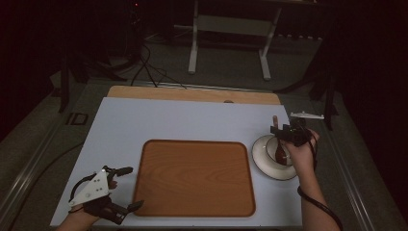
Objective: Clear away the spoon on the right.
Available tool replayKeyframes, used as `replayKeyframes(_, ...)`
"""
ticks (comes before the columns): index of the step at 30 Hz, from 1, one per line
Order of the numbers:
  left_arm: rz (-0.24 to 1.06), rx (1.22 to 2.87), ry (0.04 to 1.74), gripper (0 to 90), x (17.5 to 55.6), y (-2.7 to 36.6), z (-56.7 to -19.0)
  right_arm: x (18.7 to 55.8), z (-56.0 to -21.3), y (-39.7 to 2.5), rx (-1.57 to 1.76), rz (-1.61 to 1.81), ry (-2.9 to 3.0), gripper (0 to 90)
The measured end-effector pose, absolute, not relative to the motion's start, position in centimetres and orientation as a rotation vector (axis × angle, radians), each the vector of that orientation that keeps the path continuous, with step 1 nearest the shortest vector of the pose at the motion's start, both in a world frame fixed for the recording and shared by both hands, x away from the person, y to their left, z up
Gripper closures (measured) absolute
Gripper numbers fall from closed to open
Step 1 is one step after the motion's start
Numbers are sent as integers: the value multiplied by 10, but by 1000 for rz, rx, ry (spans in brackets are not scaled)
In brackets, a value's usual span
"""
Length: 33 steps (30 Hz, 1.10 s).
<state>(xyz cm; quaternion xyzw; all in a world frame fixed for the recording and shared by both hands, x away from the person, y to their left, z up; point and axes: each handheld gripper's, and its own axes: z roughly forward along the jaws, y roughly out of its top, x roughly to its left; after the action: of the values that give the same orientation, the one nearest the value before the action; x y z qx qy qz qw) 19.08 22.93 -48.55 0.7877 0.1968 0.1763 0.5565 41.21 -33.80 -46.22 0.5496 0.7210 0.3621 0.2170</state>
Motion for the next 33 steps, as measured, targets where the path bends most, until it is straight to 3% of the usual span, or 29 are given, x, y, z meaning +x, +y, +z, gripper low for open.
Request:
replayKeyframes(1, 417, 1859, 465, 21, 191, 229, -486, 413, -463, -338, 1531, 998, 1997, 403)
replayKeyframes(2, 418, 1859, 465, 21, 191, 230, -486, 416, -466, -338, 1550, 961, 1994, 472)
replayKeyframes(8, 418, 1864, 466, 21, 191, 230, -486, 423, -470, -337, 1583, 936, 2001, 553)
replayKeyframes(16, 416, 1864, 467, 21, 191, 230, -486, 426, -472, -334, 1597, 942, 2019, 763)
replayKeyframes(33, 413, 1863, 469, 21, 192, 230, -486, 416, -446, -342, 1598, 974, 1990, 779)
